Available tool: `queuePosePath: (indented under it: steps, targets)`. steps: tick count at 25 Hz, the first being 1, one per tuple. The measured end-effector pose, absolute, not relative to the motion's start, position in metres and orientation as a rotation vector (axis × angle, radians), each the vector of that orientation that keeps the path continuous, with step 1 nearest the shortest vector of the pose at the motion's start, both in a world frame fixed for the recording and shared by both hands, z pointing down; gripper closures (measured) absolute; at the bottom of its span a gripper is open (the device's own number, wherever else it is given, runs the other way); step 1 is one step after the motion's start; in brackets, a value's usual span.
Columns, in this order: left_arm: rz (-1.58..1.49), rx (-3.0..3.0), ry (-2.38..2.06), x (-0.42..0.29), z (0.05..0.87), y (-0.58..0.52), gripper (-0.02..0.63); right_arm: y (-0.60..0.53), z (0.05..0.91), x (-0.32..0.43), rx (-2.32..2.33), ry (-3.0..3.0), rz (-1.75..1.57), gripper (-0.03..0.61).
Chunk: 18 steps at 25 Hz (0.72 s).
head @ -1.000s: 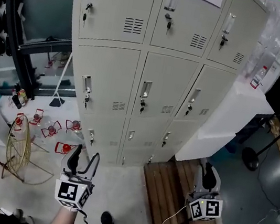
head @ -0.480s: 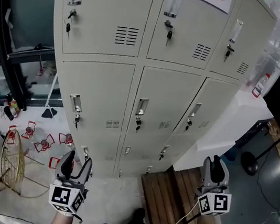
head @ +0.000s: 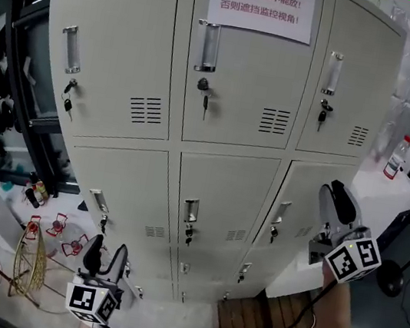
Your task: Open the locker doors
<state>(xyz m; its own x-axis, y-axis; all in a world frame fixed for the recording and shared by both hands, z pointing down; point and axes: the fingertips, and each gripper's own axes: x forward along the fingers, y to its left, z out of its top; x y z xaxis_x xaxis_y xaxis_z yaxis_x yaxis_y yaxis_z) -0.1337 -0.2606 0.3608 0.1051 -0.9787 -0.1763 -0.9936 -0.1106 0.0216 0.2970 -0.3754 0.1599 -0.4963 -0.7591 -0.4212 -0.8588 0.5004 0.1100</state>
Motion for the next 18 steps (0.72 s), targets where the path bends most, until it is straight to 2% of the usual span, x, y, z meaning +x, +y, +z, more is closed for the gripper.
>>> queuePosePath:
  steps: [8, 13, 18]
  targets:
    - [0.149, -2.225, 2.055, -0.111, 0.374, -0.297, 0.357, -0.434, 0.077, 0.292, -1.312, 2.408, 0.666, 0.445]
    - [0.157, -2.278, 1.988, -0.103, 0.371, -0.322, 0.357, -0.453, 0.039, 0.280, -1.310, 2.407, 0.733, 0.411]
    - [0.149, -2.325, 1.938, -0.106, 0.373, -0.336, 0.357, -0.477, 0.007, 0.271, -1.299, 2.464, 0.662, 0.374]
